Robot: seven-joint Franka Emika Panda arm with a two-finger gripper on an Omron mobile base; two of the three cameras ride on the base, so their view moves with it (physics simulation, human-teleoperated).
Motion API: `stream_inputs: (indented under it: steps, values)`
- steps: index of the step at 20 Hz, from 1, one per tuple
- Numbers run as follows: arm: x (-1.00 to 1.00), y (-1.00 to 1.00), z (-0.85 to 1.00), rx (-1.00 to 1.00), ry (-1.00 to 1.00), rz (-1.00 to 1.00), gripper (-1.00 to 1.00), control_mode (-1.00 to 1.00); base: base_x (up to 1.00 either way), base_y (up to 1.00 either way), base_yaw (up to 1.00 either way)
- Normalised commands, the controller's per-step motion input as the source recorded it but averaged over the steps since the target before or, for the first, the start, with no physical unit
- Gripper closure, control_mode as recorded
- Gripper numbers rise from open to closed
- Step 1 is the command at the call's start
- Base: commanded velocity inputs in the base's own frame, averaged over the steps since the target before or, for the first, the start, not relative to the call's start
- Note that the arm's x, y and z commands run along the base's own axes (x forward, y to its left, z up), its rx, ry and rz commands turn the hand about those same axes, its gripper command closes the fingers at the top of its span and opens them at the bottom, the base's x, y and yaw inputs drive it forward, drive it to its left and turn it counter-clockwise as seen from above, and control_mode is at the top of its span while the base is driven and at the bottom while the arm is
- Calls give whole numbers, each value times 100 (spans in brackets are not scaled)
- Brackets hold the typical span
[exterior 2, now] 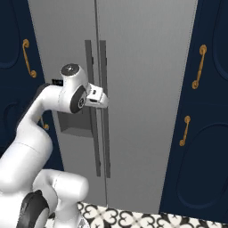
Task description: Grab a lemon wedge from the fridge and one ice cube from the ice bowl, and put them in the glass of lemonade.
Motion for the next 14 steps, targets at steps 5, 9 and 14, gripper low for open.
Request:
stream_inputs:
  steps: [5, 9, 14]
  values:
    - [100, -19, -56, 13, -1, 0, -100, -100, 0, 0, 0]
    - [56, -21, -33, 3, -1, 0, -100, -100, 0, 0, 0]
    - [89, 0, -7, 0, 2, -3, -100, -100, 0, 0, 0]
